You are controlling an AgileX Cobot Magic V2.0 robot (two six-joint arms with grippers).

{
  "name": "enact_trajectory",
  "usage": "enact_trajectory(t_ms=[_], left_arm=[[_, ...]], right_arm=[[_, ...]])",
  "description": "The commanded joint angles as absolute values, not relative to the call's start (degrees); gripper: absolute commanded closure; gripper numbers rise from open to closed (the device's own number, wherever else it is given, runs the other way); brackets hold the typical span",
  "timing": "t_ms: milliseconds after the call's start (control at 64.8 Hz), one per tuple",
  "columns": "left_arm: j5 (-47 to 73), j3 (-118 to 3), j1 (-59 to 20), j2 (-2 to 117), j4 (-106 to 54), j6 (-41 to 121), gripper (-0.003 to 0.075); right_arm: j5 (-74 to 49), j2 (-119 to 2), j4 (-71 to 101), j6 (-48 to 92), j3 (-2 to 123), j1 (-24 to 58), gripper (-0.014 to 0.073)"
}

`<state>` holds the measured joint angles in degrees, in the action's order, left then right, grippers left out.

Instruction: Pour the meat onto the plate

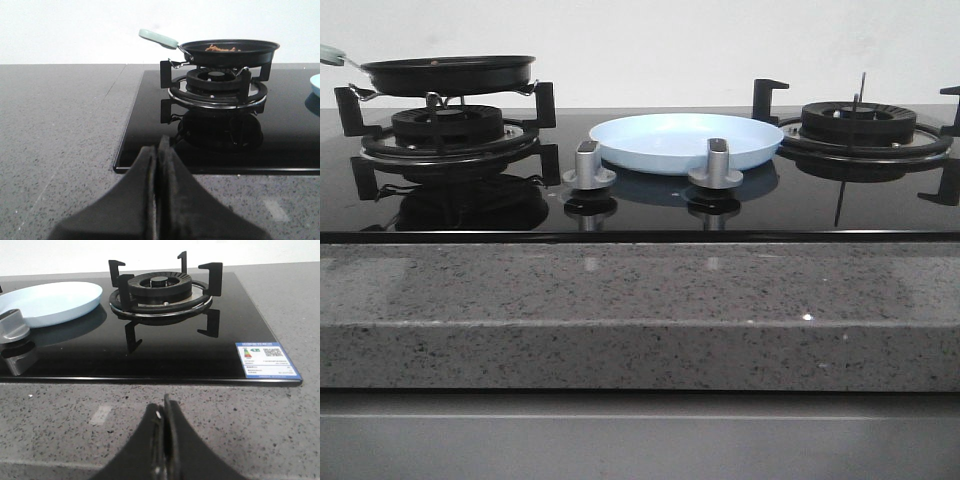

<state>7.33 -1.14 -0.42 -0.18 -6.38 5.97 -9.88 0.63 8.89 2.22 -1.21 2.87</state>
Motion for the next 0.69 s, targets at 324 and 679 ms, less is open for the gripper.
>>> enact_trajectory(t_ms=[324, 679], left_arm=[[17.65, -28.7, -0.67, 19.56, -8.73, 5.28, 0.0741], [13.25, -33.39, -0.67, 28.77, -10.09, 5.28, 0.0699]], right_arm=[[-15.03, -12.3, 5.43, 2.53, 24.76, 2.63, 0.0654], [-16.28, -26.06, 5.5, 2.53, 32.5, 2.63, 0.058]])
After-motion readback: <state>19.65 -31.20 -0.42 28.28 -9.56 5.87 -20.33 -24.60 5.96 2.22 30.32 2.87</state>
